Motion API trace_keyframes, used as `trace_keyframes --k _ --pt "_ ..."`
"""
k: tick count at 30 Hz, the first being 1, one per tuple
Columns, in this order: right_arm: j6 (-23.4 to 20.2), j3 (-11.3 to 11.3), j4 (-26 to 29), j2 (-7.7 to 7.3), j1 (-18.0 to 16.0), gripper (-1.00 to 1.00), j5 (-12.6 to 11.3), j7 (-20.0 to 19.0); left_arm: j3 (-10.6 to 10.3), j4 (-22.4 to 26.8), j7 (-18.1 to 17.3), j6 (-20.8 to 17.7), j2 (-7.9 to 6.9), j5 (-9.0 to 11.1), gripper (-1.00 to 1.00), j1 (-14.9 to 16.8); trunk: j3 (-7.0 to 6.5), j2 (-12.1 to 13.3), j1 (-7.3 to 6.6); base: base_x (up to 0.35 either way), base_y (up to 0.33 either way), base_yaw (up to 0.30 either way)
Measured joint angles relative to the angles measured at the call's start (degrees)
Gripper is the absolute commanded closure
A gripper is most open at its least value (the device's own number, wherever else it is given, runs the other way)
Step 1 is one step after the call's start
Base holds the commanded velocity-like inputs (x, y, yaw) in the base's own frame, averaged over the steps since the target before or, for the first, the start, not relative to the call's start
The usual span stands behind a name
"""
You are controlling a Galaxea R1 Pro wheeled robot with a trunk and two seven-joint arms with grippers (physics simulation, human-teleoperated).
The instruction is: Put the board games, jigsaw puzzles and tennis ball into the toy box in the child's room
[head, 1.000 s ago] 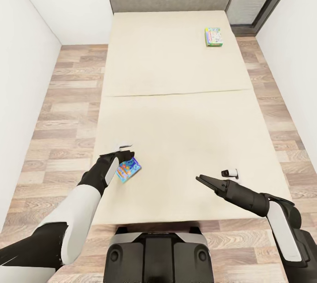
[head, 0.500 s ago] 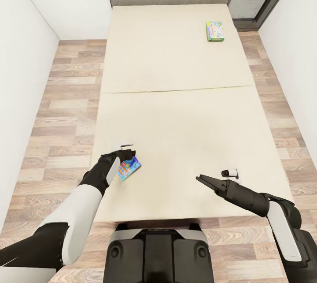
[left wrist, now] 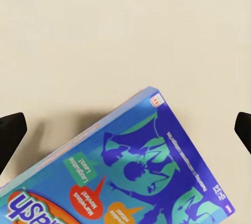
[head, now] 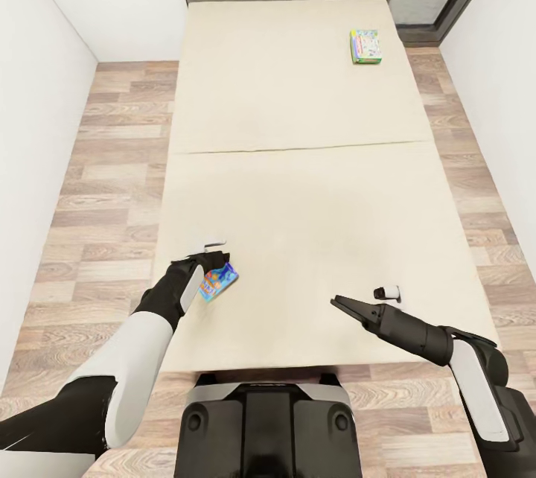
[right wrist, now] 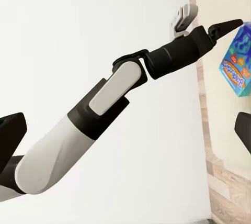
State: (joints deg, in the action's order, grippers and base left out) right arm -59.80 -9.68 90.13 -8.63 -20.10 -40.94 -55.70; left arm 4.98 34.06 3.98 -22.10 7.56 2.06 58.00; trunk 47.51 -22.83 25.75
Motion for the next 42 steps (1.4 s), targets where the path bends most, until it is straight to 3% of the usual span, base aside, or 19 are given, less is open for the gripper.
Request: trace_keyframes --k 42 --pt "0.0 0.1 -0.1 0.15 0.0 -1.0 -0.1 0.9 0.0 1.4 0.0 0.1 0.03 0.0 -1.0 0.0 0.26 0.0 0.0 0.0 0.0 0.0"
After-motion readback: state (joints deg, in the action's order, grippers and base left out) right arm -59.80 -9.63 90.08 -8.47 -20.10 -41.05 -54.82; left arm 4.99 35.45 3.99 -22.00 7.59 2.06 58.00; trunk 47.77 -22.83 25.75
